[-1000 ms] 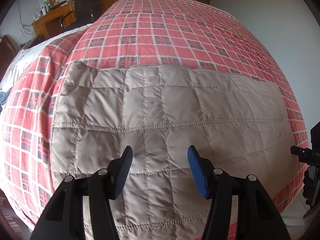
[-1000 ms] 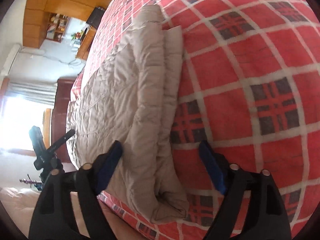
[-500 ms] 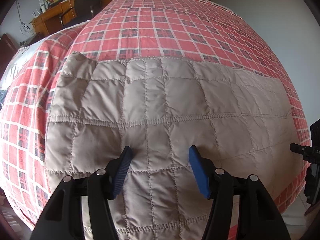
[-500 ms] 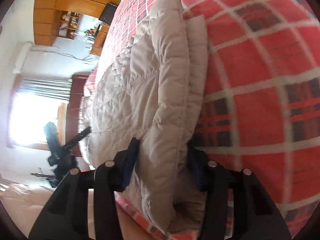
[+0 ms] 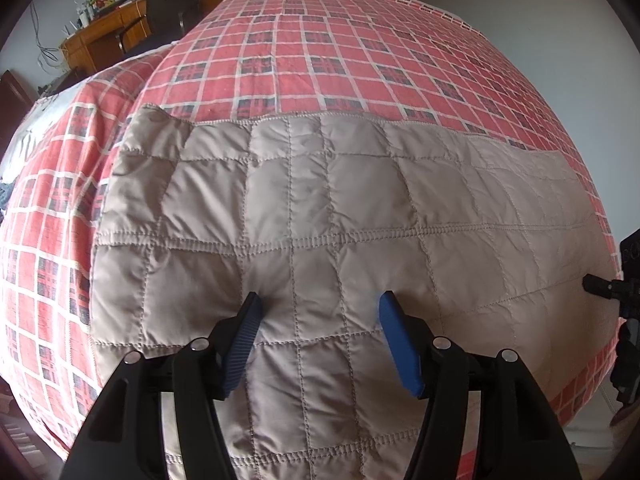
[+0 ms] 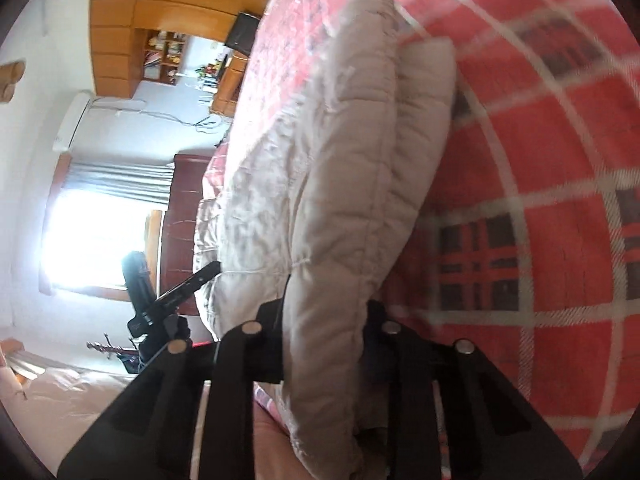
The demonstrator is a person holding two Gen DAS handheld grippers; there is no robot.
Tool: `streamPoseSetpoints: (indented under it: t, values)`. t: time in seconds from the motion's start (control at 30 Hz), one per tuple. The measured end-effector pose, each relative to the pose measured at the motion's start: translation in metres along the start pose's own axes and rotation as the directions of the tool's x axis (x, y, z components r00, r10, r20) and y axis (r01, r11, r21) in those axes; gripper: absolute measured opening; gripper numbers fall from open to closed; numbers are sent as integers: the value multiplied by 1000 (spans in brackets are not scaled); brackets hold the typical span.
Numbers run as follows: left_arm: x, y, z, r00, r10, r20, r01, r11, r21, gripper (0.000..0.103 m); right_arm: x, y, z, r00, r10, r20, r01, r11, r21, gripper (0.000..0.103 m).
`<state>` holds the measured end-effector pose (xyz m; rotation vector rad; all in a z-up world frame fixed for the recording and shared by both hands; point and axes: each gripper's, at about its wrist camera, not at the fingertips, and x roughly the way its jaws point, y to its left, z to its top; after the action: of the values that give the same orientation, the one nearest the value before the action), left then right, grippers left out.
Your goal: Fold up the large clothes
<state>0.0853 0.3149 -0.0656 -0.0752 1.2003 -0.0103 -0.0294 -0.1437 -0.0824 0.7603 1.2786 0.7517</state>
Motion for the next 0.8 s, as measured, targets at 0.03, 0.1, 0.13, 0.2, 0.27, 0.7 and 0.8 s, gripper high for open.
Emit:
streamPoseSetpoints:
  t: [0.03, 0.1, 0.13, 0.2, 0.27, 0.7, 0.8]
  values:
    - [-1, 0, 0, 1000, 1, 1, -1, 1000, 1, 62, -6, 11, 1, 1000, 9, 15, -8, 999, -33, 20]
    - [-1, 1, 0, 1000, 3, 3, -3, 1000, 4, 62, -16, 24, 2, 999, 25, 43, -22, 997, -73, 19]
    - [-2, 1, 0, 1000, 4, 3, -4, 1000, 5, 62, -19, 29, 2, 998, 23, 55, -18, 996, -87, 19]
    - [-2, 2, -1, 1000, 5, 4, -5, 1000, 4, 62, -20, 29, 4, 998, -5, 63, 11, 996, -87, 18]
    - [-2, 3, -2, 1000, 3, 5, -3, 1000, 5, 62, -15, 19, 4, 998, -34, 50, 36, 998, -58, 18]
    - [0, 5, -7, 999, -30, 11, 30, 999, 25, 63, 11, -23, 1, 995, -104, 4, 103, 987, 127, 18]
    - [1, 6, -8, 999, -41, 15, 41, 999, 25, 63, 14, -14, 0, 993, -120, 1, 119, 984, 134, 19]
